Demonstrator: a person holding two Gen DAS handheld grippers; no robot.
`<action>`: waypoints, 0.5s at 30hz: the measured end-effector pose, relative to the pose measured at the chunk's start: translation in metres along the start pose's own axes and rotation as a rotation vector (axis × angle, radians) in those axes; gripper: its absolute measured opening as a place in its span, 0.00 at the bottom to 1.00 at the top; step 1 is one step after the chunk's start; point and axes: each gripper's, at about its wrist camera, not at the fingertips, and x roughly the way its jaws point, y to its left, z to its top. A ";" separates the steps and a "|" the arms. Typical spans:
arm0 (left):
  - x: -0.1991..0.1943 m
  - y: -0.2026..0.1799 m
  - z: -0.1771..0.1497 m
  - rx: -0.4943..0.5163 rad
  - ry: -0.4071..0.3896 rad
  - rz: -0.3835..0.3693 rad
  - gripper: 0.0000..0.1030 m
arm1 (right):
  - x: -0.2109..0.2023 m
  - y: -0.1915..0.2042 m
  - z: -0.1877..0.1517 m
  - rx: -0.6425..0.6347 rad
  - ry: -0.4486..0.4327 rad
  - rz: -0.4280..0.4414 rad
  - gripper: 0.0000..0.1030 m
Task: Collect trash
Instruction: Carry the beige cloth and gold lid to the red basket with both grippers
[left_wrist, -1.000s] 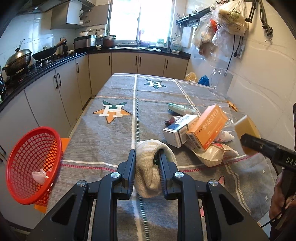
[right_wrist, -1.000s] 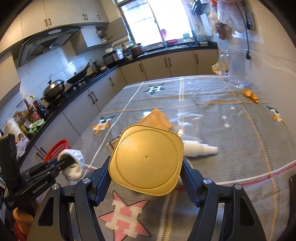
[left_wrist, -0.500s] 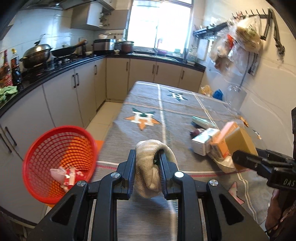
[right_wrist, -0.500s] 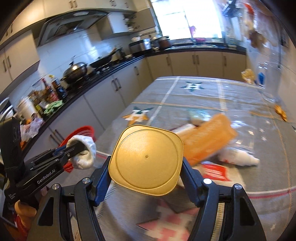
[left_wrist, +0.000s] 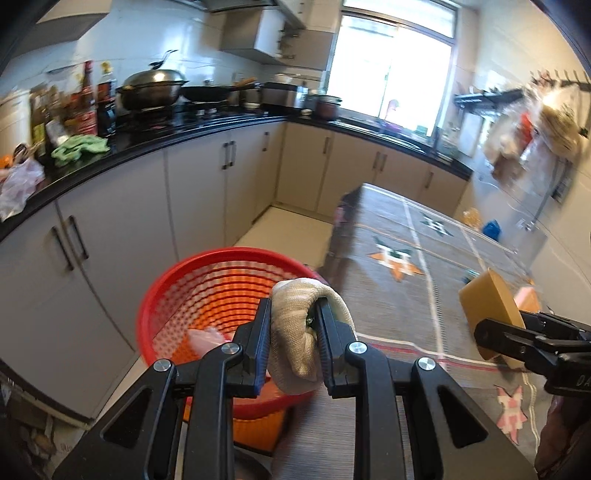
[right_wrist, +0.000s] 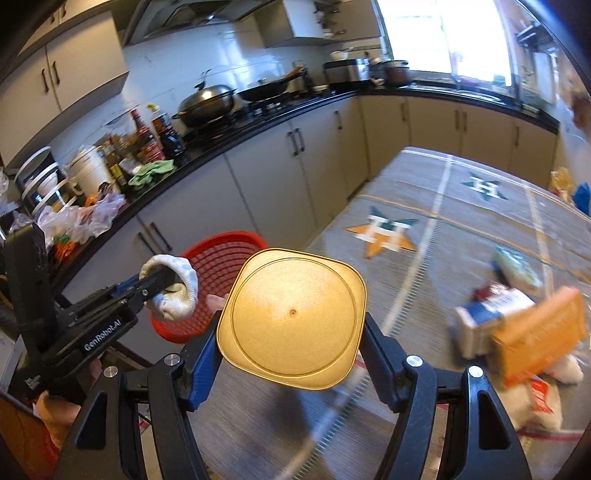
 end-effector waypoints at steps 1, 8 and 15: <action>0.001 0.005 0.000 -0.007 0.001 0.008 0.22 | 0.005 0.004 0.003 0.001 0.007 0.015 0.72; 0.019 0.035 -0.007 -0.042 0.037 0.055 0.22 | 0.045 0.036 0.026 -0.008 0.059 0.100 0.72; 0.038 0.051 -0.014 -0.057 0.071 0.075 0.22 | 0.088 0.059 0.044 0.006 0.105 0.136 0.72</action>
